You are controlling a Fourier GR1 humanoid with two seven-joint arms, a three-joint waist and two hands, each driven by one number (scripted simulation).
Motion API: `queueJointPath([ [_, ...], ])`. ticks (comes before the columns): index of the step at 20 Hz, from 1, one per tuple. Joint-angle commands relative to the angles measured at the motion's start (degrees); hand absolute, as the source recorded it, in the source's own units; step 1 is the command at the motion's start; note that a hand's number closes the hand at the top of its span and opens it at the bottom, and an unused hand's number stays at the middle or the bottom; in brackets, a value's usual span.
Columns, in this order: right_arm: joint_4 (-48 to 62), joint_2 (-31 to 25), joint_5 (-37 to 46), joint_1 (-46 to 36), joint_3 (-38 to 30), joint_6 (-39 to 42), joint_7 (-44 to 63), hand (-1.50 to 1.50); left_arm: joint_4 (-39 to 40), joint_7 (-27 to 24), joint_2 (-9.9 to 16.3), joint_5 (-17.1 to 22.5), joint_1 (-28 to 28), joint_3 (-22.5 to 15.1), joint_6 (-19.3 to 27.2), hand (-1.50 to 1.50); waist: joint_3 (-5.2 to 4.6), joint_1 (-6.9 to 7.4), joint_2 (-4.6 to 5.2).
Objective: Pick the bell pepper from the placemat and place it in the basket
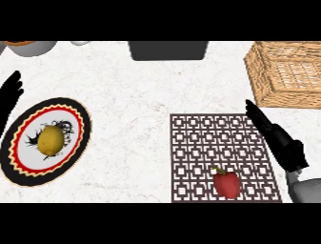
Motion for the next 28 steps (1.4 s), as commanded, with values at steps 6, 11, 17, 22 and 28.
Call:
queueJointPath([
  [6, -13.9, 9.2, -6.8, -10.9, 7.3, 10.1, -5.4, 1.50, 3.8, 5.8, -13.1, 5.0, 9.8, -5.0, 0.3, 0.00, 0.43, 3.55, 0.24],
  [11, -19.9, 12.5, 13.3, -2.8, 28.0, 5.2, -7.8, -1.50, 1.6, 3.9, -13.8, 4.1, 16.6, -6.8, -0.3, 0.00, 0.48, 1.89, -0.27],
  [17, -27.3, 8.2, 33.6, -1.6, 31.8, -6.1, 4.1, -1.50, 0.7, 3.7, -13.9, 4.2, 18.5, -5.5, 0.7, 0.00, 0.27, -0.75, -0.84],
  [22, -36.6, -2.0, 45.1, -8.8, 25.3, -1.1, 17.2, -1.50, -1.7, 5.4, -13.7, 4.5, 19.5, -4.8, 1.7, 0.00, 0.13, -2.14, -1.32],
  [28, -52.6, -10.7, 44.4, -13.3, 21.7, 16.3, 30.4, -1.50, -1.9, 4.0, -14.4, 4.5, 20.9, -4.6, 1.3, 0.00, 0.12, -2.22, -0.83],
])
